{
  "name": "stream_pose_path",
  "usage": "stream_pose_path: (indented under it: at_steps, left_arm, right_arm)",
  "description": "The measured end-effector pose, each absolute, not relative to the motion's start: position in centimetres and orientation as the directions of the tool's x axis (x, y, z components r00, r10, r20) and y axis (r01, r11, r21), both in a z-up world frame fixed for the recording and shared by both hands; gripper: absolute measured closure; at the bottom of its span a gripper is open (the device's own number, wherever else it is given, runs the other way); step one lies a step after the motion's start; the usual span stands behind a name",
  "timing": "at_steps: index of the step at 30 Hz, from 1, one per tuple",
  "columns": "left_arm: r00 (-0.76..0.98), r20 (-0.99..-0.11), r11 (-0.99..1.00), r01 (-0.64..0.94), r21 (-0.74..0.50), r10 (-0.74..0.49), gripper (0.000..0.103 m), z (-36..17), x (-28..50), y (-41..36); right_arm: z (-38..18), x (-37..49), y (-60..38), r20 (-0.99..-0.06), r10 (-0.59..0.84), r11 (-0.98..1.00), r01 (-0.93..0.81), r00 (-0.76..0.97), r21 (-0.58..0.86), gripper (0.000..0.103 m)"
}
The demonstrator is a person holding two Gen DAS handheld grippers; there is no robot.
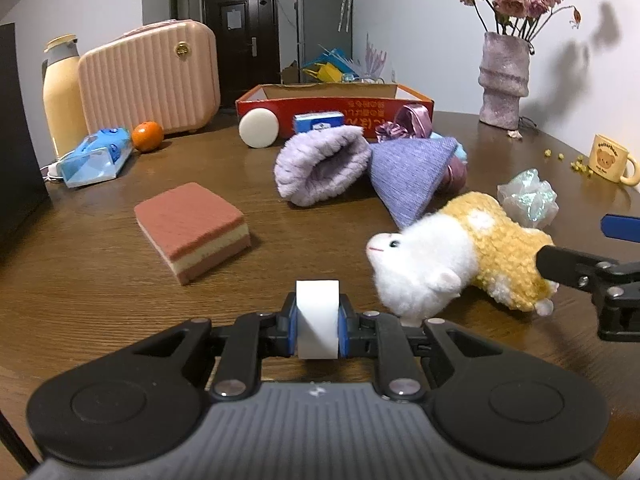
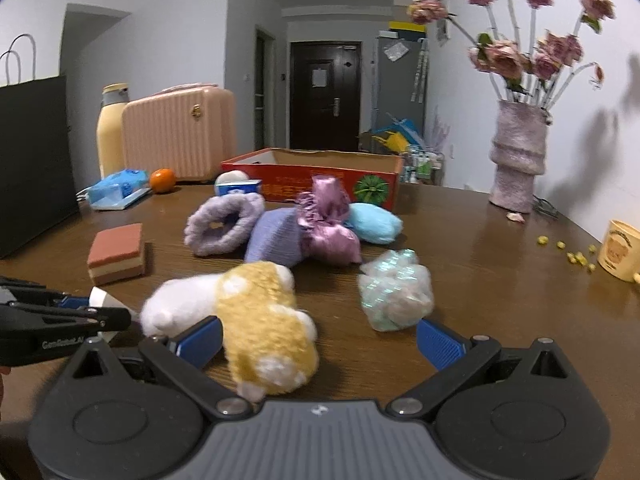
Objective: Organize soft objects
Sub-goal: 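Grasp the white foam cylinder with the left tool while the right tool approaches the plush toy, then grasp the white-and-yellow plush toy with the right tool while the left tool holds the cylinder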
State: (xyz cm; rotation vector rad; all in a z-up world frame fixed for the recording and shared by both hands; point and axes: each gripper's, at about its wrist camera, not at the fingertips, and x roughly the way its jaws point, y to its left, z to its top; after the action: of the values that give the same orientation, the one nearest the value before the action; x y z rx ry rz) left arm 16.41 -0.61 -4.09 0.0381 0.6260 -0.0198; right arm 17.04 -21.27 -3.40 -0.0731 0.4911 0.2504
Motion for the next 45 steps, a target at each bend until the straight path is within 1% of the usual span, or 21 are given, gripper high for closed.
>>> stream_pose_path:
  at_steps: [5,11,13,15,16,18,19,20,21,22,24,30,45]
  left_arm:
    - [0.823,-0.569,1.0,0.018,0.022,-0.002,0.084,-3.7,15.9,0.2]
    - [0.832,-0.554,1.0,0.004,0.012,0.003,0.084,-3.5,15.5,1.2]
    - [0.834,-0.551,1.0,0.002,0.008,0.003,0.084,-3.4,15.4,1.4]
    - [0.837,-0.548,1.0,0.002,0.006,0.002,0.084,-3.4,15.3,1.6]
    - [0.837,-0.547,1.0,0.002,0.005,0.001,0.084,-3.3,15.3,1.6]
    - [0.84,-0.543,1.0,0.004,0.003,-0.001,0.084,-3.2,15.2,1.8]
    - [0.841,-0.541,1.0,0.003,0.002,-0.002,0.084,-3.2,15.2,1.8]
    - [0.842,-0.54,1.0,0.003,0.001,-0.002,0.084,-3.1,15.2,1.9]
    - [0.843,-0.538,1.0,0.002,-0.001,-0.002,0.084,-3.1,15.2,2.0]
    - [0.845,-0.536,1.0,0.004,-0.002,-0.004,0.084,-3.0,15.2,2.1]
    - [0.847,-0.531,1.0,0.004,-0.001,-0.004,0.084,-2.8,15.2,2.1]
    - [0.855,-0.519,1.0,0.011,-0.003,-0.011,0.084,-2.2,15.3,2.3]
    - [0.888,-0.459,0.999,0.038,0.005,-0.031,0.084,1.1,16.8,1.6]
  right_arm:
    - [-3.6,17.9,-19.4,-0.509,0.248,0.95,-0.309,0.824,-0.037,0.0]
    - [-4.6,19.2,-17.7,-0.565,0.239,0.936,-0.342,0.79,-0.083,0.0]
    - [-4.9,19.6,-17.3,-0.577,0.231,0.934,-0.345,0.783,-0.094,0.002]
    - [-5.0,20.0,-17.0,-0.587,0.23,0.931,-0.351,0.776,-0.1,0.009]
    - [-5.1,20.2,-16.9,-0.592,0.231,0.93,-0.355,0.772,-0.1,0.01]
    - [-5.3,20.5,-16.7,-0.6,0.237,0.926,-0.365,0.764,-0.098,0.019]
    - [-5.3,20.6,-16.7,-0.604,0.241,0.925,-0.369,0.76,-0.095,0.022]
    - [-5.4,20.7,-16.7,-0.607,0.244,0.925,-0.37,0.757,-0.09,0.029]
    - [-5.4,20.7,-16.7,-0.609,0.251,0.924,-0.374,0.752,-0.08,0.037]
    - [-5.4,20.8,-16.8,-0.611,0.256,0.924,-0.376,0.749,-0.073,0.044]
    - [-5.4,20.9,-16.8,-0.612,0.265,0.924,-0.378,0.745,-0.06,0.05]
    - [-4.9,20.7,-17.2,-0.597,0.282,0.926,-0.376,0.751,-0.036,0.055]
    - [-1.4,20.4,-17.9,-0.498,0.32,0.925,-0.378,0.806,-0.018,0.055]
